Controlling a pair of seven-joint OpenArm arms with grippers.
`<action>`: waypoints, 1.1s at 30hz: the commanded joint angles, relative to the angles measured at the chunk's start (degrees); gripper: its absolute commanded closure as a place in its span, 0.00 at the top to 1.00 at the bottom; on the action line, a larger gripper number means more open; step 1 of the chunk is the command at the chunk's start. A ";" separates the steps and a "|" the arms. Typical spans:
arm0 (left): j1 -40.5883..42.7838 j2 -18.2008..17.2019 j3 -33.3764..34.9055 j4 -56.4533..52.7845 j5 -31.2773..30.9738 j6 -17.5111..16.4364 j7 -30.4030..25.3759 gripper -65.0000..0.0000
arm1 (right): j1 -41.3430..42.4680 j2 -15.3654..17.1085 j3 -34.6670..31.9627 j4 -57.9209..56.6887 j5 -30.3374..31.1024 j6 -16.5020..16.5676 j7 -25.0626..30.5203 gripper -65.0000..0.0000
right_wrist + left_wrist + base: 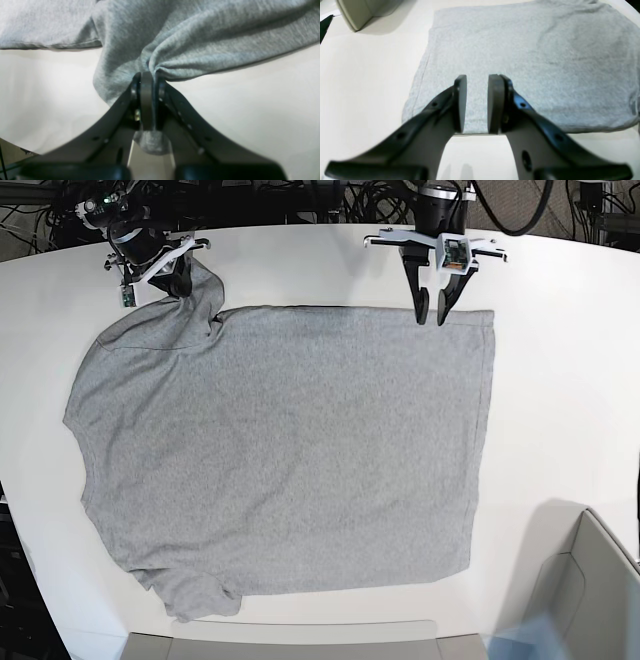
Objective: Fold the T-shirt properly
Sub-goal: 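Grasp the shirt's shoulder edges with the left and right grippers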
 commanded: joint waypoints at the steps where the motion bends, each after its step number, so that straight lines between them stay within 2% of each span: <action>1: 0.68 0.12 -0.15 1.55 0.01 0.08 0.19 0.24 | -1.04 -0.18 0.60 -0.85 -6.45 0.93 -7.68 0.00; 4: 0.15 0.38 -0.33 3.31 -3.77 0.25 7.75 0.26 | 0.19 -0.18 4.21 0.99 -6.37 0.93 -7.68 0.00; 7: -2.31 0.38 -4.11 3.75 -15.02 0.34 15.40 0.32 | 0.89 -0.18 6.49 1.78 -6.37 0.93 -7.68 0.00; 10: -4.51 -0.06 -11.58 3.49 -26.36 0.17 21.73 0.35 | 1.24 -0.18 6.93 1.78 -6.72 0.93 -7.68 0.00; 13: -7.23 -0.06 -20.81 3.40 -34.10 -0.10 30.08 0.38 | 0.89 -0.18 6.75 1.78 -6.72 0.93 -7.68 0.00; 17: -13.56 -0.06 -31.71 2.34 -40.34 -0.19 47.14 0.45 | 0.89 -0.18 6.75 1.70 -6.72 0.93 -7.68 0.00; 19: -17.34 -0.06 -34.53 0.67 -42.01 -0.27 55.23 0.45 | 0.89 -0.18 6.75 1.70 -6.72 0.93 -7.68 0.00; 21: -20.95 -0.14 -35.32 -1.61 -42.10 -1.33 61.03 0.45 | 0.89 -0.18 6.67 1.70 -6.72 0.93 -7.68 0.00; 24: -23.49 -0.06 -37.52 -5.66 -42.19 -6.87 63.66 0.45 | 0.98 -0.18 6.58 1.70 -6.72 0.93 -7.68 0.00; 25: -23.67 0.21 -38.40 -7.24 -42.01 -7.75 63.75 0.45 | 0.98 -0.18 6.58 1.70 -6.72 0.93 -7.68 0.00; 28: -24.55 0.03 -40.68 -10.93 -41.92 -7.92 63.40 0.45 | 0.89 -0.18 6.67 1.70 -6.72 0.93 -7.68 0.00; 33: -24.29 -0.32 -43.93 -11.11 -41.84 -8.27 63.49 0.45 | 0.89 -0.18 6.84 1.70 -6.72 0.93 -7.68 0.00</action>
